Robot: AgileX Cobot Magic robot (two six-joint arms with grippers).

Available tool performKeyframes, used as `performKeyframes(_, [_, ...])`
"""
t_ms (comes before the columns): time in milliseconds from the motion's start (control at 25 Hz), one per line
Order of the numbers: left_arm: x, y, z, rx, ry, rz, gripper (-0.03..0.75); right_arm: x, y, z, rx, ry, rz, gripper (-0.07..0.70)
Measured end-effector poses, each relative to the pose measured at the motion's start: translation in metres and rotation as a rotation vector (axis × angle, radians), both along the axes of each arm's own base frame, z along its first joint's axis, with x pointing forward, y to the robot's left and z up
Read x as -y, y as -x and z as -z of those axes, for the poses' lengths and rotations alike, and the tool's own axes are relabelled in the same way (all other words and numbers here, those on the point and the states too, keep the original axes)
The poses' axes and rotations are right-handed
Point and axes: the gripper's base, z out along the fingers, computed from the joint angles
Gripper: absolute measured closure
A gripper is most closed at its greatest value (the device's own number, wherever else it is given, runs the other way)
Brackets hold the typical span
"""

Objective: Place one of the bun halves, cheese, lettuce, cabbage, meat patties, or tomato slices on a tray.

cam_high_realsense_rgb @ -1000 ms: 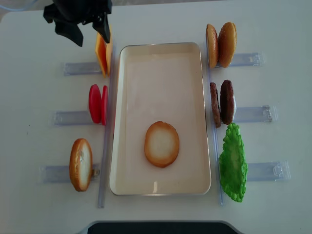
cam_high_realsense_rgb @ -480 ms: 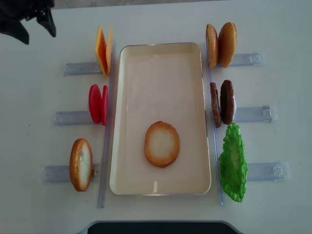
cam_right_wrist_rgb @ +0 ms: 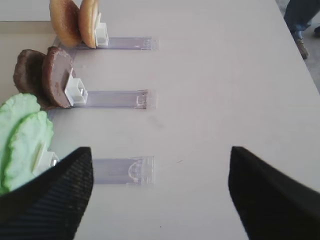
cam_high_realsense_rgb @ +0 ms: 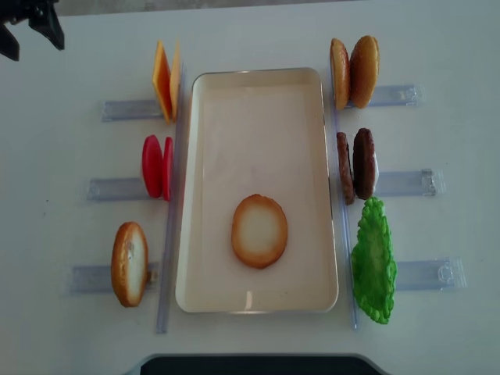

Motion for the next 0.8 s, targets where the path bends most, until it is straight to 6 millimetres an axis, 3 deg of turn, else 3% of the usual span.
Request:
performKeyframes(160, [0.004,0.029,-0.043,0.111,-0.018,0.021,0.118,0.0,0.0,0.0,0.0,0.0,0.0,0.1])
performKeyframes(280, [0.009,0.063,-0.079,0.221,-0.032,0.043,0.118,0.0,0.0,0.0,0.0,0.0,0.0,0.1])
performKeyframes(360, [0.012,0.088,-0.093,0.268,-0.043,0.05,0.118,0.0,0.0,0.0,0.0,0.0,0.0,0.1])
performKeyframes(480, [0.017,0.127,-0.104,0.315,-0.06,0.069,0.118,0.0,0.0,0.0,0.0,0.0,0.0,0.1])
performKeyframes(800, [0.028,0.217,-0.1,0.393,-0.09,0.095,0.118,0.0,0.0,0.0,0.0,0.0,0.0,0.1])
